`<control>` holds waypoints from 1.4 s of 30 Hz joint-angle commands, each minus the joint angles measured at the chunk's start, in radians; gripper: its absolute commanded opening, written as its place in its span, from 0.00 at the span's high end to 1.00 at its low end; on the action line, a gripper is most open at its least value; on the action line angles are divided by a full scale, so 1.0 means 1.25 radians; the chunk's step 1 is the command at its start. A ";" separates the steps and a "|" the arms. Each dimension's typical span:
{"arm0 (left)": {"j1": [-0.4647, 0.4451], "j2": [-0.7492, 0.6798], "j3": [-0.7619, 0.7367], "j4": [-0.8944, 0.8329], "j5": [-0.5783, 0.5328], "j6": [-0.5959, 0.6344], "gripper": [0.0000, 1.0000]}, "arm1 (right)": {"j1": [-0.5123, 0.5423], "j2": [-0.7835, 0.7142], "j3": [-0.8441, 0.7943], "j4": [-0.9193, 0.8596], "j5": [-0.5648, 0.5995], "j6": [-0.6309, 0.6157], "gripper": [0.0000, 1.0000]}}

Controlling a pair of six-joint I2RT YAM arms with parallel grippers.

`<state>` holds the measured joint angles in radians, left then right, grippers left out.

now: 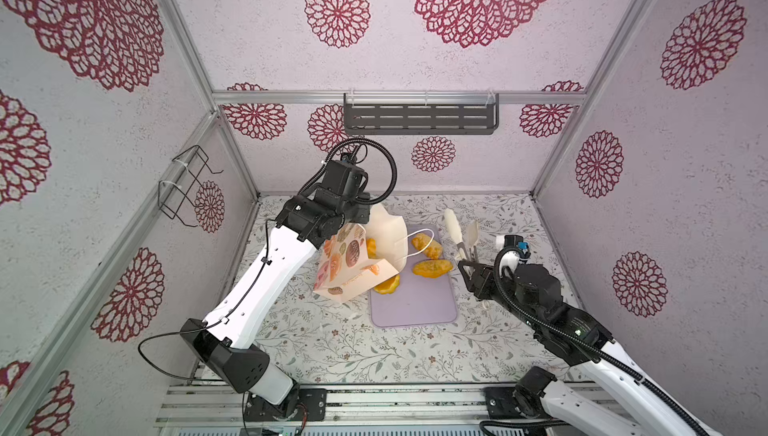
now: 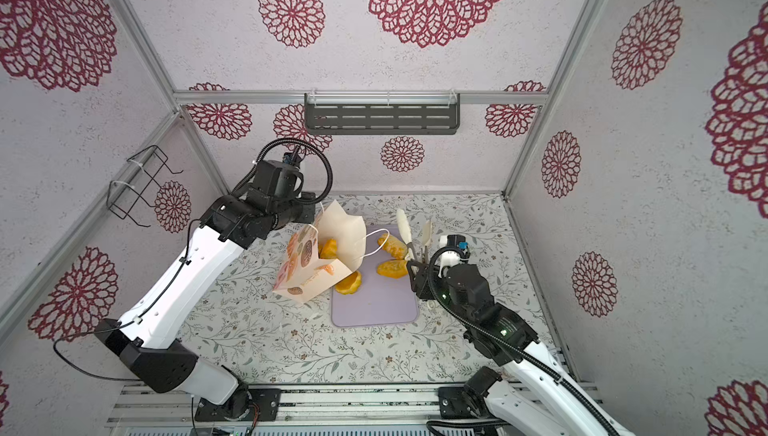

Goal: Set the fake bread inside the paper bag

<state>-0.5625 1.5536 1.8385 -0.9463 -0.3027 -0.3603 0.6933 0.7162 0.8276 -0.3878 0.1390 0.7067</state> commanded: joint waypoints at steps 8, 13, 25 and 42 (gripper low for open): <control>-0.003 -0.041 -0.052 0.066 0.002 0.036 1.00 | -0.005 0.007 -0.003 -0.092 0.015 0.099 0.48; 0.004 -0.055 -0.063 0.081 0.005 0.053 1.00 | -0.005 0.032 -0.014 -0.099 -0.009 0.150 0.48; 0.043 -0.077 -0.110 0.117 0.112 0.037 1.00 | -0.001 0.072 -0.164 0.057 -0.078 0.318 0.53; 0.080 -0.143 -0.251 0.209 0.151 0.006 1.00 | 0.111 0.140 -0.144 0.141 -0.050 0.395 0.54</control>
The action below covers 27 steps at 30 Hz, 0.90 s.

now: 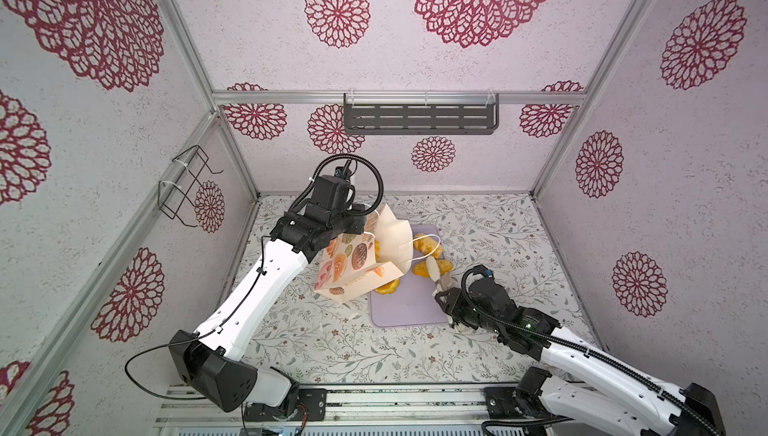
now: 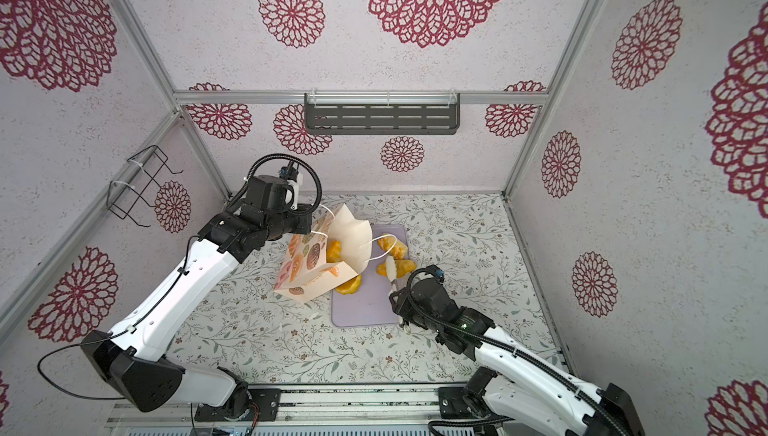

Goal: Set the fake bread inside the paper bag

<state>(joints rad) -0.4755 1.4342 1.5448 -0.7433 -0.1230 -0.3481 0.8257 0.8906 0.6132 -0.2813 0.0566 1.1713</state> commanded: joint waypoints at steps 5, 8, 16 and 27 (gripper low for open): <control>0.011 -0.065 -0.034 0.054 0.016 0.017 1.00 | 0.040 0.043 0.028 0.098 0.039 0.033 0.54; 0.011 -0.075 -0.042 0.051 0.007 0.029 1.00 | 0.066 0.085 0.028 0.139 0.047 0.051 0.54; 0.014 -0.088 -0.045 0.049 0.000 0.030 1.00 | 0.123 0.176 0.035 0.231 0.072 0.080 0.54; 0.022 -0.094 -0.051 0.051 -0.002 0.028 1.00 | 0.153 0.271 0.084 0.260 0.056 0.075 0.54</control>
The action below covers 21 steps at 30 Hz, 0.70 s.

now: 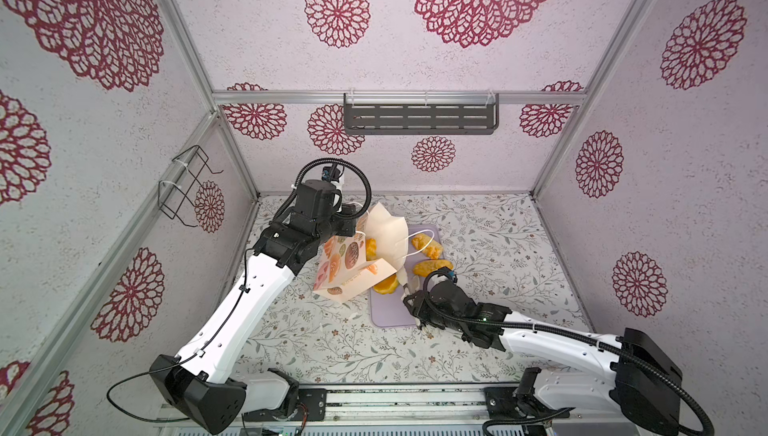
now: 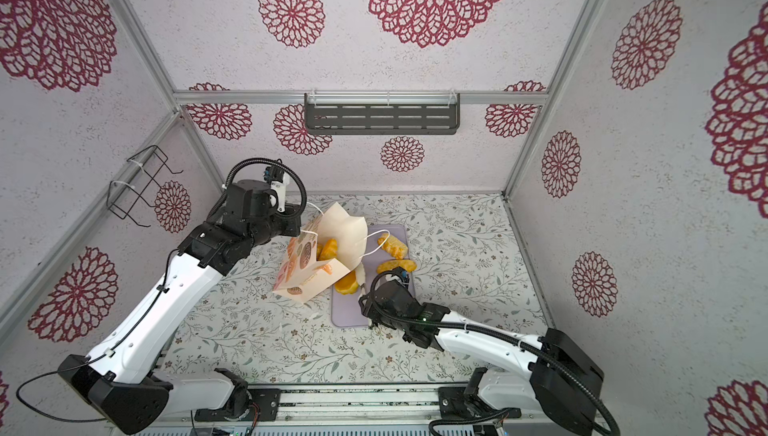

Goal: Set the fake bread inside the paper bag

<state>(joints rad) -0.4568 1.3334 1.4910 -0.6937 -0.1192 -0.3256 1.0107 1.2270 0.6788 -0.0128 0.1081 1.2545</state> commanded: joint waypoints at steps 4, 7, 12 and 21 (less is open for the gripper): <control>0.007 -0.015 -0.008 0.013 -0.004 0.010 1.00 | 0.008 0.033 0.045 0.054 -0.001 0.010 0.54; 0.008 -0.015 -0.009 0.014 0.000 0.010 1.00 | 0.010 0.065 0.060 0.056 -0.014 0.011 0.53; 0.008 -0.016 -0.012 0.018 0.007 0.008 1.00 | 0.016 0.123 0.099 0.051 -0.040 0.004 0.52; 0.008 -0.019 -0.013 0.020 0.016 0.008 1.00 | 0.017 0.180 0.124 0.066 -0.059 -0.001 0.56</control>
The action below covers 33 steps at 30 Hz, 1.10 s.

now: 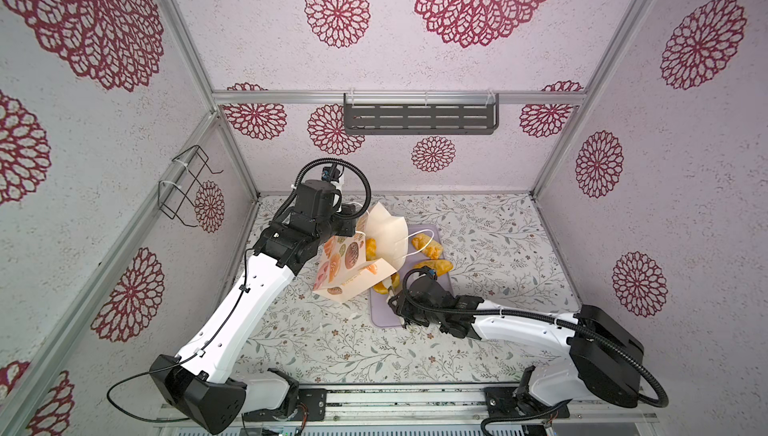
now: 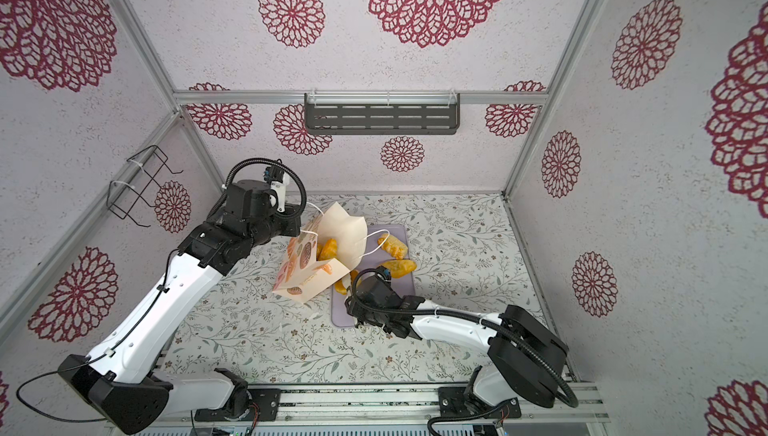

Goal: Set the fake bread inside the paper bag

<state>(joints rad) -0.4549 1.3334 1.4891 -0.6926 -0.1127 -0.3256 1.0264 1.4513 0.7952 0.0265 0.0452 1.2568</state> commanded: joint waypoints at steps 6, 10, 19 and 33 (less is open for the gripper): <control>0.007 -0.016 -0.010 0.018 0.012 0.007 1.00 | 0.004 0.002 0.014 0.052 -0.009 0.002 0.60; 0.007 -0.013 -0.010 0.017 0.007 0.009 1.00 | 0.003 0.000 0.004 0.054 -0.014 0.000 0.66; 0.006 -0.006 -0.009 0.013 -0.005 0.011 1.00 | -0.007 -0.035 -0.030 0.087 -0.013 -0.006 0.85; 0.007 -0.006 -0.010 0.014 -0.003 0.011 1.00 | -0.010 -0.143 -0.081 0.064 0.042 -0.008 1.00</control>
<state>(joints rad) -0.4545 1.3334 1.4891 -0.6926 -0.1131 -0.3252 1.0187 1.3308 0.6922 0.0906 0.0471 1.2499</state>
